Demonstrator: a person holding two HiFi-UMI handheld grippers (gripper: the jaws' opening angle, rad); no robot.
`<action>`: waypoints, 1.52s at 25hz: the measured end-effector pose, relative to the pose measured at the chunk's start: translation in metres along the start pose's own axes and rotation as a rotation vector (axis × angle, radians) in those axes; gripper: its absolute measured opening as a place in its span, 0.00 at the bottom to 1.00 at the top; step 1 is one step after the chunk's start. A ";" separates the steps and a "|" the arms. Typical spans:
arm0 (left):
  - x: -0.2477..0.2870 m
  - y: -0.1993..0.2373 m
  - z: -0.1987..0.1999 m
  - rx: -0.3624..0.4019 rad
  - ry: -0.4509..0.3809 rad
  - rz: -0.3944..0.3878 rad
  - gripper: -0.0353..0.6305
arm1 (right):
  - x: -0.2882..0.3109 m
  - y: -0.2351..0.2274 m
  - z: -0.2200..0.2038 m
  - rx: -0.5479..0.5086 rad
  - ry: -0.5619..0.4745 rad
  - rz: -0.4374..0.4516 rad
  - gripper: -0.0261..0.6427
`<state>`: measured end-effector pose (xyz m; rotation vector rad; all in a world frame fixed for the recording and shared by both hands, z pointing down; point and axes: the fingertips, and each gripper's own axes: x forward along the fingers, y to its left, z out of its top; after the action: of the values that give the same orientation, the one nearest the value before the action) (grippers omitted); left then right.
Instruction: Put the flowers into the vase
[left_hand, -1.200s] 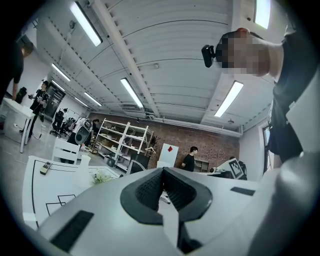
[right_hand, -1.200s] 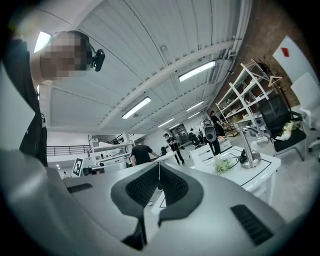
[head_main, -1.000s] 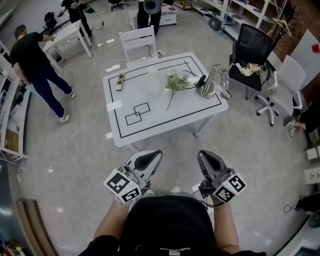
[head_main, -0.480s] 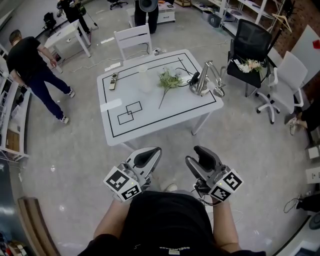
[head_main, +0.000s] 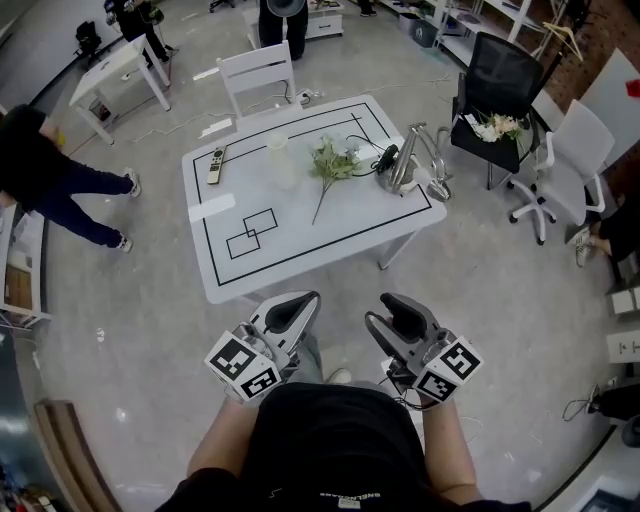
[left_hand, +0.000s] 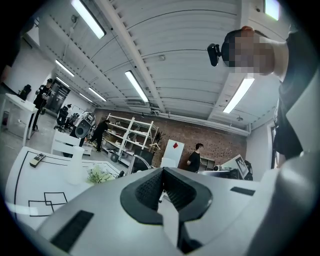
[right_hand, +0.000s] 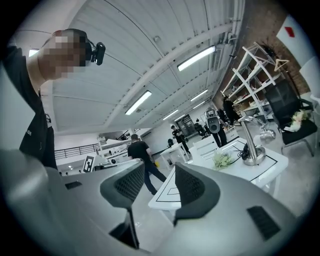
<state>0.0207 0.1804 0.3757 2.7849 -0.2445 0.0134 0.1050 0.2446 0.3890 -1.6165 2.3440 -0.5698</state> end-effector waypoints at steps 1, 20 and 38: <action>0.003 0.007 0.001 -0.004 0.000 -0.001 0.06 | 0.005 -0.006 0.001 0.005 0.001 -0.011 0.33; 0.045 0.177 0.034 0.006 0.072 -0.046 0.06 | 0.159 -0.132 0.003 0.133 0.118 -0.256 0.33; 0.035 0.268 0.051 -0.031 0.063 0.061 0.06 | 0.255 -0.224 -0.030 0.340 0.341 -0.377 0.33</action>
<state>0.0088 -0.0912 0.4195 2.7402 -0.3107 0.1112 0.1887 -0.0580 0.5217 -1.9159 1.9954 -1.3365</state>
